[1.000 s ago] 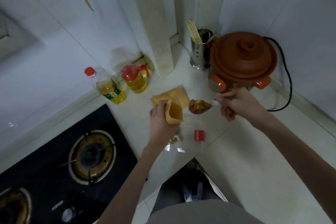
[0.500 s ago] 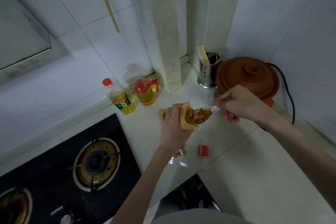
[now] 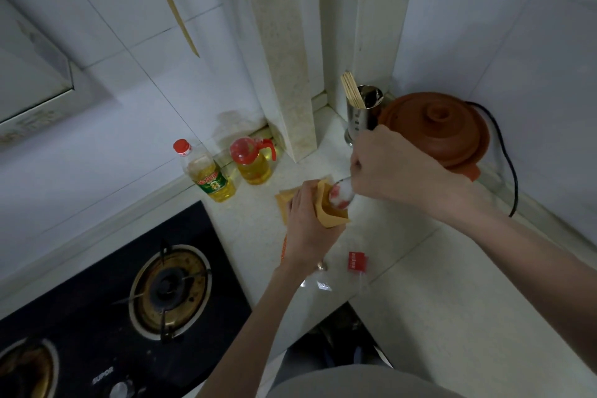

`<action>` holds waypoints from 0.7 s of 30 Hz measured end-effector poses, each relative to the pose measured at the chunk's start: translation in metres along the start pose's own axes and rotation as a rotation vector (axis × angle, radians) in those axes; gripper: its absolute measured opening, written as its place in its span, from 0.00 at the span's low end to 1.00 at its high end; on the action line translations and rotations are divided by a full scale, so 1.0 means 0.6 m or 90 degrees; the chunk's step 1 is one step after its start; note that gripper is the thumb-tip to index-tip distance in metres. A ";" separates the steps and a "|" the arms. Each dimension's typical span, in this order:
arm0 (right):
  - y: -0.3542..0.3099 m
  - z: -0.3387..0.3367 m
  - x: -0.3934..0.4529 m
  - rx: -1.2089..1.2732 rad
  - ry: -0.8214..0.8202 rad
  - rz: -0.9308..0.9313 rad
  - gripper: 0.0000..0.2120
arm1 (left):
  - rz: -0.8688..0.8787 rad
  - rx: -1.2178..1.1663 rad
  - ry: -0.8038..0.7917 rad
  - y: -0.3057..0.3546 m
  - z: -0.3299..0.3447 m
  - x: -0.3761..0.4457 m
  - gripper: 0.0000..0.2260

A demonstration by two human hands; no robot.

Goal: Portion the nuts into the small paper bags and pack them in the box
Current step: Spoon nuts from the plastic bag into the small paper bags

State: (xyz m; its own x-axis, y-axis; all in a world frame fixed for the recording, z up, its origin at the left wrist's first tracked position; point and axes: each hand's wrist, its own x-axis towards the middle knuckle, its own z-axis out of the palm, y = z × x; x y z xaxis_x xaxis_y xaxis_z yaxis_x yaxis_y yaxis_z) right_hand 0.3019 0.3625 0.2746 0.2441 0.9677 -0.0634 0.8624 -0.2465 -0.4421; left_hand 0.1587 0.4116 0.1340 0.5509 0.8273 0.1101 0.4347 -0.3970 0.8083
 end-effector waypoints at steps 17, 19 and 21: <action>0.190 0.105 -0.087 0.276 0.221 0.340 0.10 | -0.049 -0.137 -0.015 -0.043 -0.008 -0.010 0.24; 0.200 0.114 -0.093 0.308 0.209 0.356 0.08 | -0.063 -0.155 -0.029 -0.036 -0.007 -0.010 0.23; 0.206 0.123 -0.098 0.297 0.193 0.351 0.08 | -0.030 -0.178 -0.022 -0.023 -0.010 -0.007 0.23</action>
State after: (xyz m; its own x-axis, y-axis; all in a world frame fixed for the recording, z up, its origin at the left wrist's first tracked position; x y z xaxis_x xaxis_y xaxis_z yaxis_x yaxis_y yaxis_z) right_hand 0.3617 0.2792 0.1575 0.7517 0.6384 -0.1655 0.3223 -0.5746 -0.7523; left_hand 0.1458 0.4160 0.1257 0.5604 0.8265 0.0534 0.2490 -0.2297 0.9409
